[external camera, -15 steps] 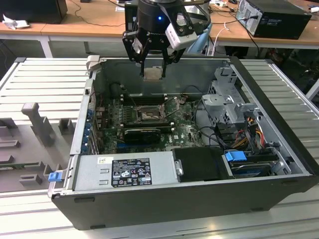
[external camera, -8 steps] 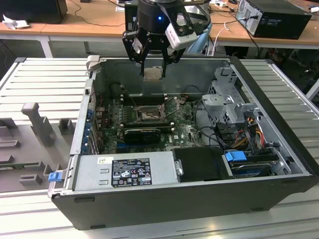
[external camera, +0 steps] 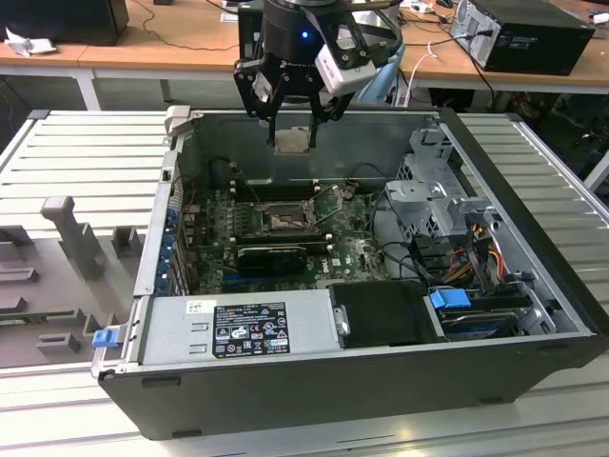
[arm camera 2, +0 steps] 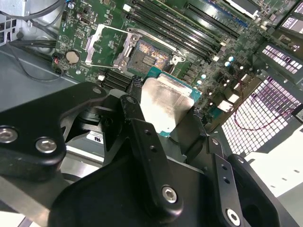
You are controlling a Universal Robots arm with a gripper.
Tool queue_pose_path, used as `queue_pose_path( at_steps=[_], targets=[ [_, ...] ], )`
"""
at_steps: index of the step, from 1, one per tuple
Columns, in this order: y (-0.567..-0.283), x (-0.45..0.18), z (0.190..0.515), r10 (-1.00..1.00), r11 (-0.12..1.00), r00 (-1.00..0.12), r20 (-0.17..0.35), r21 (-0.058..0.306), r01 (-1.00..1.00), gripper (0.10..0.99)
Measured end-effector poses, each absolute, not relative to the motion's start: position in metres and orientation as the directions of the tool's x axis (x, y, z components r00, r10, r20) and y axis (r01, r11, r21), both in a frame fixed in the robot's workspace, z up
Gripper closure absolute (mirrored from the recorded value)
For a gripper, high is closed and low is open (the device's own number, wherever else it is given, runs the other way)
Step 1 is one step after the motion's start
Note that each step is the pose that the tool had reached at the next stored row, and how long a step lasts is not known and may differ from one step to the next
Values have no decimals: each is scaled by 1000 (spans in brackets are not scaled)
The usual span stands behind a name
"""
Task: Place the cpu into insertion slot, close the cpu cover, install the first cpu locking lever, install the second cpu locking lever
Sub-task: 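Place the cpu into insertion slot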
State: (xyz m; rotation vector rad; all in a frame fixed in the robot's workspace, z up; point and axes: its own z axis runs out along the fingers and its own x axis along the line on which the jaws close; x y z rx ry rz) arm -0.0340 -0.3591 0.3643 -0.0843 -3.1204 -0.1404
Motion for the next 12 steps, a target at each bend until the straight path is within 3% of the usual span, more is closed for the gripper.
queue_pose_path(
  at_steps=[12],
  targets=[
    [-359, -34, 364, 86, 992, -996, 19, 89, 87, 549]
  ],
)
